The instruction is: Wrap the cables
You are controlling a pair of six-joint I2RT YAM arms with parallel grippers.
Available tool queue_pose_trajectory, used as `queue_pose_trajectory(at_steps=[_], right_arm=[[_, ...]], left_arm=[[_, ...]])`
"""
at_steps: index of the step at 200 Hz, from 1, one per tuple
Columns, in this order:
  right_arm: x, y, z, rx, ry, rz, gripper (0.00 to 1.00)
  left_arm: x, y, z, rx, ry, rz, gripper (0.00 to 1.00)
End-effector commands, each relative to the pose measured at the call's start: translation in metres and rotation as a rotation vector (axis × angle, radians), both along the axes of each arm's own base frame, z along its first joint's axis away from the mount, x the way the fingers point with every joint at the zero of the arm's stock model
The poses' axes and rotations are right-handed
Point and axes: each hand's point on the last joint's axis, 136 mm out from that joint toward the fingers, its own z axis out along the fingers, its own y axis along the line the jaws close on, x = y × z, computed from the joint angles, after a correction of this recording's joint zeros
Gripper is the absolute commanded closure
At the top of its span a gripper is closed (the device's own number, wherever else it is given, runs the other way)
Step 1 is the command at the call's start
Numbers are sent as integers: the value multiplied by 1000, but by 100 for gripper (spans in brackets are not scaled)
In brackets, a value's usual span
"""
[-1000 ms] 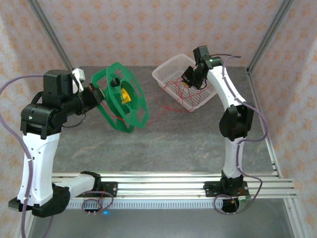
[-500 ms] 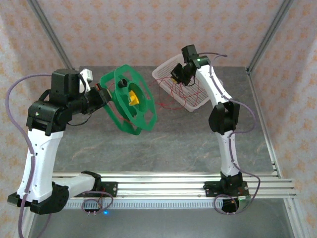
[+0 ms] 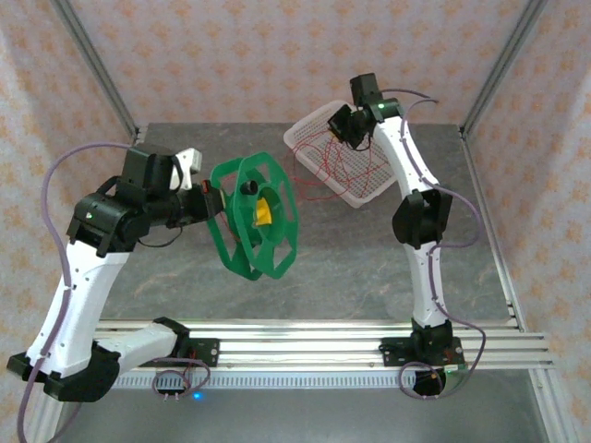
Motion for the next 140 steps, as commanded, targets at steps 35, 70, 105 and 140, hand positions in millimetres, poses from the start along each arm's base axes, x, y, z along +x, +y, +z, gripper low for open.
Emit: queue_pose_trajectory(at_steps=[35, 70, 105, 140], right_arm=[[3, -31, 64, -3, -128, -83, 100], [8, -26, 66, 38, -142, -76, 100], [19, -17, 79, 97, -185, -78, 100], [23, -12, 103, 147, -246, -80, 100]], left_arm=[[2, 9, -1, 116, -55, 18, 100], [0, -3, -11, 136, -39, -33, 100], [-10, -32, -30, 197, -22, -153, 100], [-12, -40, -56, 332, -7, -185, 100]])
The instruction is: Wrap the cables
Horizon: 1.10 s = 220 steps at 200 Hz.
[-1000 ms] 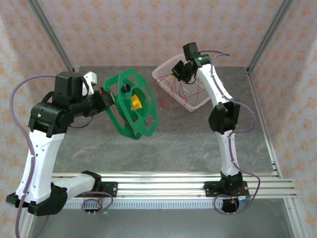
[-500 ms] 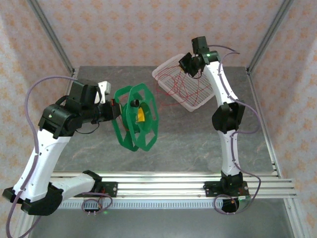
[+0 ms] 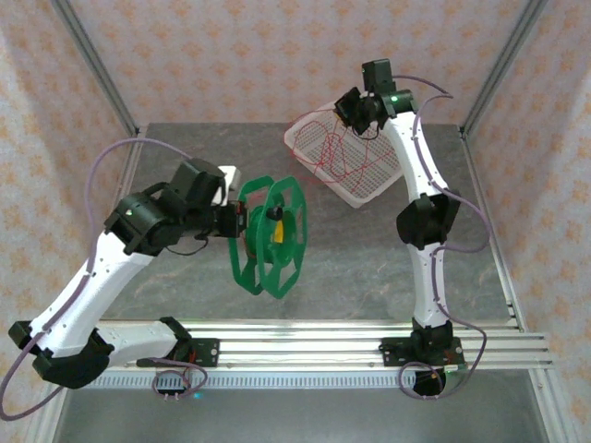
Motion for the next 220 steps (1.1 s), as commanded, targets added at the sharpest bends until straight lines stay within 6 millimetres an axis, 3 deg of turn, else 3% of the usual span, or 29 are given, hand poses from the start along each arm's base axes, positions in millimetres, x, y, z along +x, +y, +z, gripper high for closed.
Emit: queue_pose_trajectory(at_steps=[1, 36, 71, 127, 158, 220], right_arm=[[17, -7, 42, 55, -131, -51, 100], [7, 7, 74, 80, -199, -22, 100], [-16, 33, 105, 84, -261, 18, 100], [-50, 70, 131, 92, -291, 34, 100], [-67, 89, 132, 120, -256, 14, 100], [-105, 76, 147, 80, -289, -86, 100]], left_arm=[[-2, 3, -15, 120, -13, -16, 100], [13, 3, -30, 251, -57, 34, 100], [34, 7, -36, 327, -118, 107, 100], [57, -8, -35, 329, -211, 89, 100], [58, -14, -37, 358, -219, 22, 100], [52, 18, -13, 352, -276, 58, 100]])
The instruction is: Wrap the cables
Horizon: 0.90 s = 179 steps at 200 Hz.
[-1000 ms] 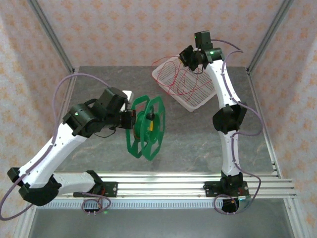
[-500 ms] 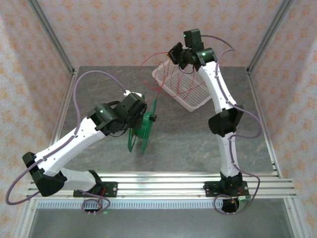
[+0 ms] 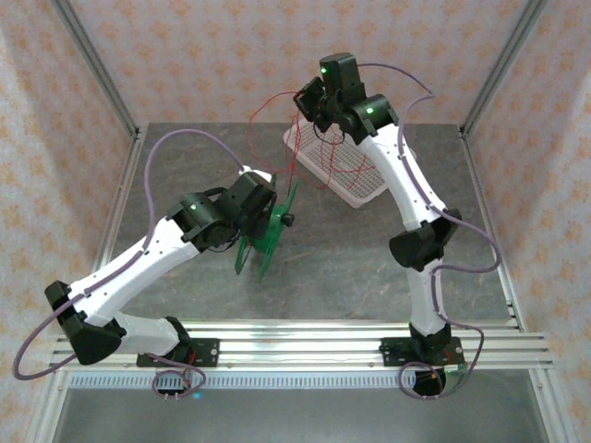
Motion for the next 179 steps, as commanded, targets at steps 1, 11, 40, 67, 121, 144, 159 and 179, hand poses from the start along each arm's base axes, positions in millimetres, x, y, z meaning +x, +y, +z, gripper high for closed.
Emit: queue_pose_trajectory(at_steps=[1, 11, 40, 67, 121, 144, 159, 179], right_arm=[[-18, -23, 43, 68, -82, -105, 100], [-24, -19, 45, 125, -88, -103, 100], [-38, -30, 44, 155, -108, -168, 100], [-49, -47, 44, 239, -143, -244, 100], [-60, -69, 46, 292, -182, -336, 100], [-61, -81, 44, 241, -203, -370, 100], [-62, -86, 44, 187, -215, -371, 97], [-59, -94, 36, 166, -210, -374, 96]], left_arm=[[2, 21, 33, -41, -116, 35, 100], [1, 26, 37, -40, -124, 32, 100], [-4, 39, 49, -4, -129, 2, 100], [-7, 55, 75, 10, -162, 3, 100], [-18, 50, 124, -30, -189, -96, 100], [-22, 44, 129, -46, -170, -133, 100], [-23, 46, 131, -30, -155, -134, 100], [-25, 49, 135, -25, -156, -128, 100]])
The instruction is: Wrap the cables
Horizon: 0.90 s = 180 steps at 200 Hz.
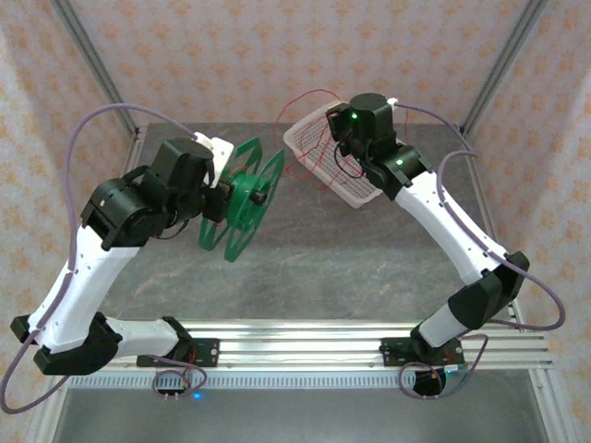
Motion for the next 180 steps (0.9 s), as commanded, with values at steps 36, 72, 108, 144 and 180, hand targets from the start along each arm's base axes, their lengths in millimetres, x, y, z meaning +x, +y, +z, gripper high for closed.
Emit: queue_pose_trajectory(at_steps=[36, 72, 108, 144, 180], right_arm=[[8, -33, -3, -2, -26, -31, 100], [22, -34, 7, 27, -34, -1, 100], [31, -13, 20, 77, -43, 68, 100], [33, 18, 30, 68, -43, 134, 100], [17, 43, 29, 66, -24, 175, 100]], left_arm=[[-5, -1, 14, -20, 4, -27, 100], [-1, -21, -12, -36, 84, -76, 100], [12, -31, -36, 31, 111, -61, 100], [25, -42, -51, 93, 121, -51, 100], [53, -18, -37, 111, 24, 168, 100]])
